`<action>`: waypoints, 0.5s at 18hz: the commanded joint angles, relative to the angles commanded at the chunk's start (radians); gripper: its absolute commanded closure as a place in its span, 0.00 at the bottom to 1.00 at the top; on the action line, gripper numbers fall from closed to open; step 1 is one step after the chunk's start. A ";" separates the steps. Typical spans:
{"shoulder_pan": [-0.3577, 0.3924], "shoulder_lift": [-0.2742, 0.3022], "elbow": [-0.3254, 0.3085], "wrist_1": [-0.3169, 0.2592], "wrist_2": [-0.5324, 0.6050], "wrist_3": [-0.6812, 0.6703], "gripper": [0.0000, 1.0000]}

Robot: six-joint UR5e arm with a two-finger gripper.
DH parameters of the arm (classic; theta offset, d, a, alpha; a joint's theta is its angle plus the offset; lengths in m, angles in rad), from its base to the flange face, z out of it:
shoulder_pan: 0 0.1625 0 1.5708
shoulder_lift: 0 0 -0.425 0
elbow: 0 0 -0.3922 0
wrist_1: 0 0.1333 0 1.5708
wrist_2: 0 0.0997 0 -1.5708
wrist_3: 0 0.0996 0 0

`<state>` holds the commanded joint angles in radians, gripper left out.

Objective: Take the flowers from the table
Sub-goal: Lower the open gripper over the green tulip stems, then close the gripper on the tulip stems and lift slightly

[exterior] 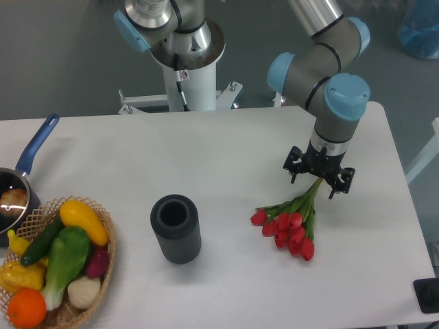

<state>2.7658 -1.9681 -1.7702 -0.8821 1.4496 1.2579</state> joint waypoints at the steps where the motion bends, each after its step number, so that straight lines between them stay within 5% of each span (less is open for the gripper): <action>1: -0.005 -0.005 0.002 0.002 0.000 -0.002 0.00; 9: -0.037 -0.080 0.029 0.023 0.000 -0.005 0.00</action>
<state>2.7290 -2.0478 -1.7411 -0.8590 1.4496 1.2533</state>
